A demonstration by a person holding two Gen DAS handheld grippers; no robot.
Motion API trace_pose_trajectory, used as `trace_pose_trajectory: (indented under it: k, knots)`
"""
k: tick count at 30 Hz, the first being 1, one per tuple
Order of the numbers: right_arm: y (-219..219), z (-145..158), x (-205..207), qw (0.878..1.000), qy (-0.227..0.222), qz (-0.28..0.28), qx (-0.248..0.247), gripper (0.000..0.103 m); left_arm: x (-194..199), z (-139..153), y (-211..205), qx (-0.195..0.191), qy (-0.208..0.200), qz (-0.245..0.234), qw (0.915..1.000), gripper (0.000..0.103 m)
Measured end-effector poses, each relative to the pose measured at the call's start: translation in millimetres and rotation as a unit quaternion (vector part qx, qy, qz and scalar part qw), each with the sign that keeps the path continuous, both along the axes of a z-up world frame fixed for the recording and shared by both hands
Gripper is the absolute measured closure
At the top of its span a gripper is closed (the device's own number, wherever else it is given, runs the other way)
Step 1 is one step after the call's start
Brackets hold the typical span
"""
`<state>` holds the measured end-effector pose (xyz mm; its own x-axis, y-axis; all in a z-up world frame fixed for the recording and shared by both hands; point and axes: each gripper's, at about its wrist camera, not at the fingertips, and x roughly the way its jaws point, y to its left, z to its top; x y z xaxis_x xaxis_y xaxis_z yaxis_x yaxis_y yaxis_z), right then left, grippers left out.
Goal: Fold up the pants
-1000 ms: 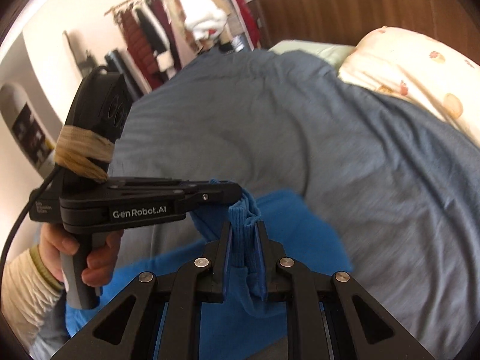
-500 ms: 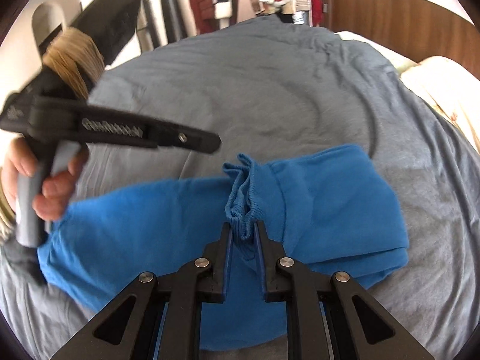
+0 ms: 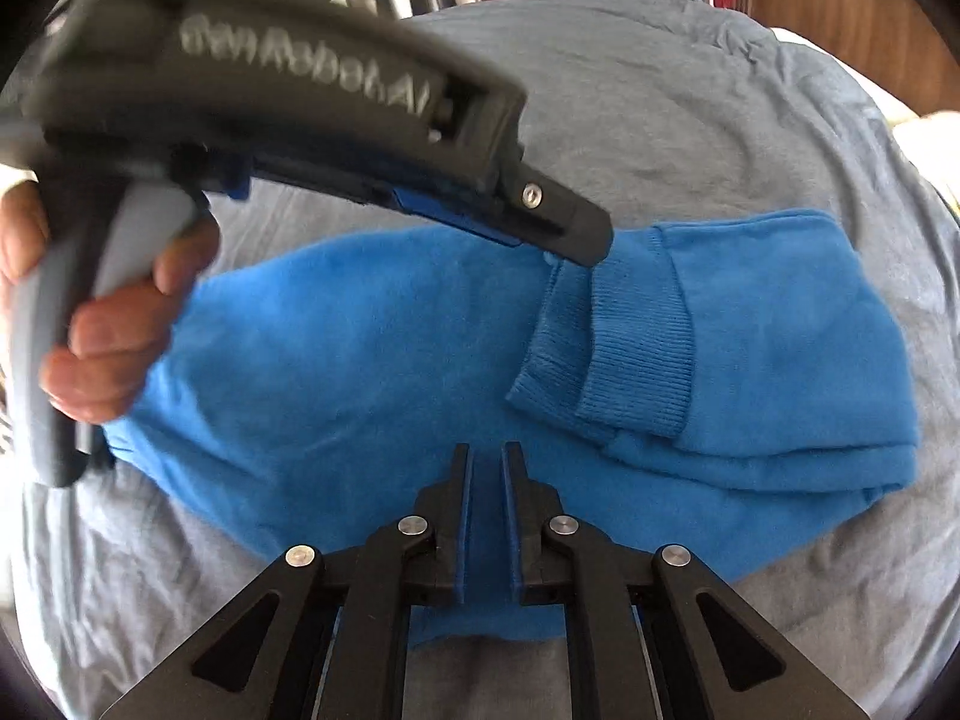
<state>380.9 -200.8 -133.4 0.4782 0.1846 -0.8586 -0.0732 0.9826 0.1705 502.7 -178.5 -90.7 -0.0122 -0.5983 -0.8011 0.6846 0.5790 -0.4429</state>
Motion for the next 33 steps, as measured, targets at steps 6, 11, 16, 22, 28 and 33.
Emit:
trace_pose_trajectory:
  k: [6,11,16,22,28,33]
  knots:
    - [-38.1,41.0,-30.5,0.996,-0.033,-0.076,0.021,0.063,-8.2,29.9,-28.9,0.001,-0.054,-0.06,0.9967,0.061]
    - [-89.9,68.3,-48.7,0.98,-0.06,-0.184,0.036,0.056,-0.4,46.1,-67.3,0.0,-0.088,-0.103,0.9908,0.058]
    - [-137.3,64.3,-64.9,0.948,-0.07,-0.302,0.067,0.048,19.9,45.4,-112.4,0.0,-0.107,-0.127,0.9861,0.055]
    - [-181.0,25.7,-50.3,0.908,-0.028,-0.4,0.123,0.048,42.4,20.1,-162.6,0.029,-0.106,-0.17,0.9792,0.056]
    - [-196.8,-1.0,-42.0,0.889,-0.022,-0.433,0.145,0.048,53.7,-12.4,-185.9,0.053,-0.072,-0.21,0.9737,0.058]
    - [-201.2,-20.6,-32.2,0.888,-0.014,-0.432,0.155,0.048,60.1,-39.4,-190.3,0.066,-0.039,-0.221,0.9723,0.058]
